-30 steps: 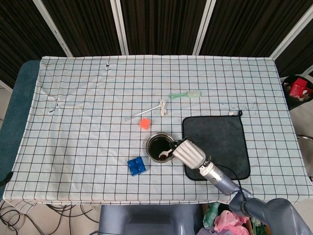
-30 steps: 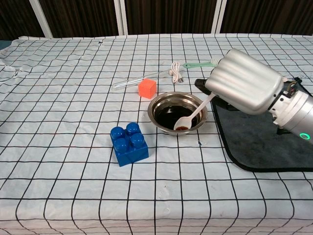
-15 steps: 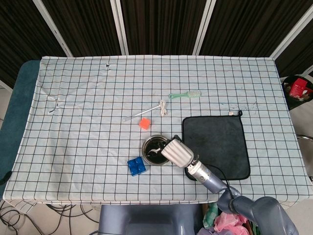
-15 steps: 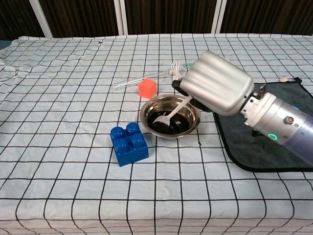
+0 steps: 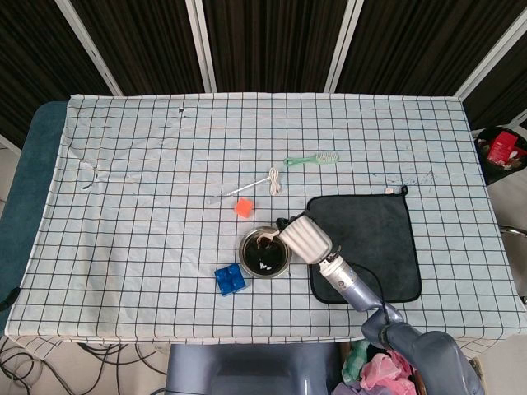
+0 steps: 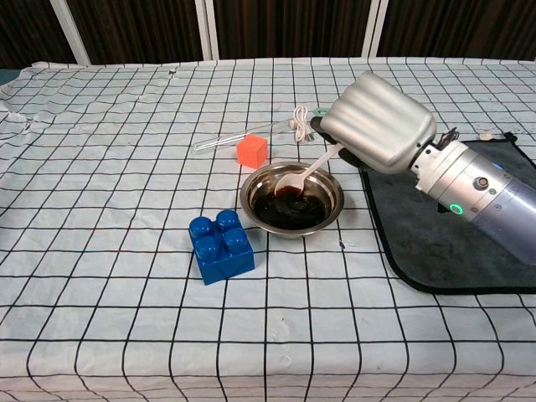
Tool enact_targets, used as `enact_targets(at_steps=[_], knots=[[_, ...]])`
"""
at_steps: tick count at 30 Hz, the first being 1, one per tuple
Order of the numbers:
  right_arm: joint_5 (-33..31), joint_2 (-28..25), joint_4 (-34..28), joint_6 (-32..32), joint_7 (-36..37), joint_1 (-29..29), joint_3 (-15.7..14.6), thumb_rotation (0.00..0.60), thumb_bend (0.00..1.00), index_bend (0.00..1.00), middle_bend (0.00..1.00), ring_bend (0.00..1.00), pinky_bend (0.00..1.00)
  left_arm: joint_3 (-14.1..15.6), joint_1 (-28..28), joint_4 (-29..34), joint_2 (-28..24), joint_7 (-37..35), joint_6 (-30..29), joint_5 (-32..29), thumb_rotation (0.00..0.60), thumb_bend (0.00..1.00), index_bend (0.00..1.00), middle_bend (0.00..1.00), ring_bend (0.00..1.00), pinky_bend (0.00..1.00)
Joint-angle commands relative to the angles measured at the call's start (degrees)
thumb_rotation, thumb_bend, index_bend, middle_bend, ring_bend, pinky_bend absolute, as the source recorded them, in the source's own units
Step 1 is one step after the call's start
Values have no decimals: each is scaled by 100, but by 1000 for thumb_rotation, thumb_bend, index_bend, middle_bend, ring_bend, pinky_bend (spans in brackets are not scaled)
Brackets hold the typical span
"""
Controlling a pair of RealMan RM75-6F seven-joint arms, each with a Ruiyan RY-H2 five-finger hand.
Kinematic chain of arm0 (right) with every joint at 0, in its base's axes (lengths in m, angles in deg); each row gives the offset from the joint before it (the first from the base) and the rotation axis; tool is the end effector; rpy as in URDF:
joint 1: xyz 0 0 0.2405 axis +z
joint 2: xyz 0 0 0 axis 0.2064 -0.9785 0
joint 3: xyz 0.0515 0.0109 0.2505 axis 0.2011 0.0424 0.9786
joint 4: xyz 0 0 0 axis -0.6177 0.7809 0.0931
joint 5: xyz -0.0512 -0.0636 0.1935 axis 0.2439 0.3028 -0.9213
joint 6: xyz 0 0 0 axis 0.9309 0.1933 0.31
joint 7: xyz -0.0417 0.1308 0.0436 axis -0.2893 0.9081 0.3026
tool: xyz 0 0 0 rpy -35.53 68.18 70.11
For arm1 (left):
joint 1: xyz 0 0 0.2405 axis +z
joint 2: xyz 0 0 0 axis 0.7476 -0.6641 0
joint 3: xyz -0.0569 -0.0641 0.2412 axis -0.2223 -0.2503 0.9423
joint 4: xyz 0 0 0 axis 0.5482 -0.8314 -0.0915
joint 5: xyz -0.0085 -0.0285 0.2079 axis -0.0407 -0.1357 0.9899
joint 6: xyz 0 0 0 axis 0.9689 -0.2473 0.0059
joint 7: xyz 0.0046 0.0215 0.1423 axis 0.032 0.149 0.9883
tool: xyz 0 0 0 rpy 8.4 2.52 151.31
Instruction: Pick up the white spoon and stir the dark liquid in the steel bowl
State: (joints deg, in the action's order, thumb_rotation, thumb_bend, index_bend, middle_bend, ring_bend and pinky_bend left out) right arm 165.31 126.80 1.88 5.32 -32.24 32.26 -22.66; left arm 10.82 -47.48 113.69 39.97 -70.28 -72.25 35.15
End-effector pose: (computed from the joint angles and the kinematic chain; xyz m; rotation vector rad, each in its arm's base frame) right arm -0.1464 -0.3519 -0.0633 1.8033 0.2383 0.9271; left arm -0.3158 0.1539 0.1918 -1.1669 -0.9267 -0.8025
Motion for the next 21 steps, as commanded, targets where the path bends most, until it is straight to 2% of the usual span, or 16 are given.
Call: enact_targets(at_steps=[1,9,16,21], knots=[[-29,-8,97,-26,90,-39,-20,600,387,731,869,980,1000,-3,2,2,4,9,-8,-5,600,199,87,5,0,0],[90,-298,-14,-291,155,-250,-244,600,388,734,869,980,1000,-2,0,6,25,61,-18,-4,600,199,87,5,0,0],[321,-650,-532,-554,4,-524,-572,600,388,736,869,980,1000,9,-6,16,50,128,-15,-1,600,199,88,5,0,0],[412,-846,-985,-658,-132,-648,-684,600,387,736,869,980,1000,16,0,25,59,154,-32,11,600,199,89,6,0,0]])
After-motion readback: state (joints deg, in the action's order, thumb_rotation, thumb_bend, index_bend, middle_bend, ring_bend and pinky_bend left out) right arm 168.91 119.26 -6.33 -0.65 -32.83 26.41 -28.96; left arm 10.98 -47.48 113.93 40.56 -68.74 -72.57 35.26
